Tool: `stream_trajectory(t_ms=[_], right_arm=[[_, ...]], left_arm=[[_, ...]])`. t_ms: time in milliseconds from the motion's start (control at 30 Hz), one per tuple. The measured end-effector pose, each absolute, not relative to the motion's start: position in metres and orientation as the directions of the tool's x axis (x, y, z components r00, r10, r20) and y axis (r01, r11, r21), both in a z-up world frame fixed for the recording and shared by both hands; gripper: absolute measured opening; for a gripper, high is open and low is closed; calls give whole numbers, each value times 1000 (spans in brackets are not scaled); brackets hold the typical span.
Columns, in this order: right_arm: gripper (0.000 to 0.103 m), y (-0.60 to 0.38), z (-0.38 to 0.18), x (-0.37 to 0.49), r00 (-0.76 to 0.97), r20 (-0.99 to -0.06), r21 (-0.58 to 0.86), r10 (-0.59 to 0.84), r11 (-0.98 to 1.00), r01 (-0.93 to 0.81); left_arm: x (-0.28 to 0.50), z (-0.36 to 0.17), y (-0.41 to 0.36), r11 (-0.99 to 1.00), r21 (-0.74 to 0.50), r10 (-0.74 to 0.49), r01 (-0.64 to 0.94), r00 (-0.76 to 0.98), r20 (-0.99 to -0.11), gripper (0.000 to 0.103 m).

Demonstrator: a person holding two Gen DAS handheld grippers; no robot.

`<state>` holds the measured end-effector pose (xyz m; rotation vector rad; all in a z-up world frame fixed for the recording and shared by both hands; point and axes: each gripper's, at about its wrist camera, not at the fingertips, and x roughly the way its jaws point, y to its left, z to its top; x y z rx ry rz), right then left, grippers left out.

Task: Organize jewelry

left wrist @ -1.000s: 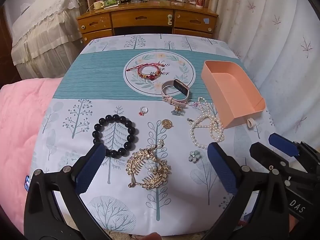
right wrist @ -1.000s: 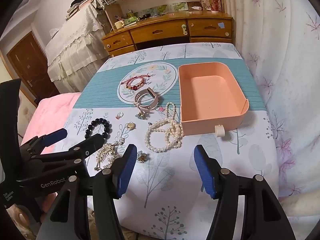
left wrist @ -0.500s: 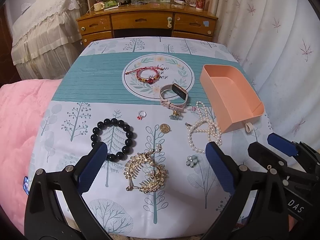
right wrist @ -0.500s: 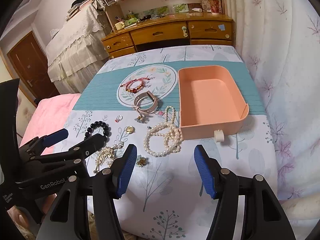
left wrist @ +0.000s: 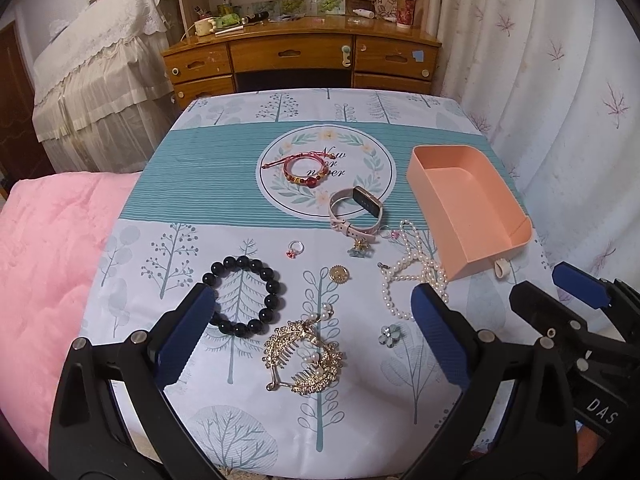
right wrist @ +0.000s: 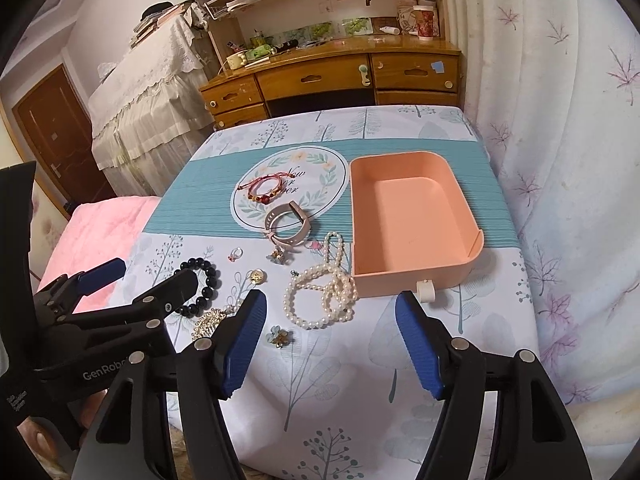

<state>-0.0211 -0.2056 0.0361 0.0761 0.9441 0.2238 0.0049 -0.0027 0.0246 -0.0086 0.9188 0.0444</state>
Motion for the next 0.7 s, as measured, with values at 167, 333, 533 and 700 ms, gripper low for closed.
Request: stream_trajectory(t_ms=[167,333,533,700], right_arm=[[68,-205,34,-19,566,-793,163,226,974,-160],[68,-204,38,-18,553,-801,164,228,973,-164],[68,-203,37,-16,551,-803,163,225,973,-161],[68,-202,38,-16,548,-805,162,226,973,-163]], left_arm=[[3,27,-3,999,12,33,-40,605,-795,98],[7,26,-1,999,5,24,-34,595,-803,98],[7,24,-1,1000,0,19,-31,589,-808,98],[6,23,-4,1000,-2,13,-25,581,-814,98]])
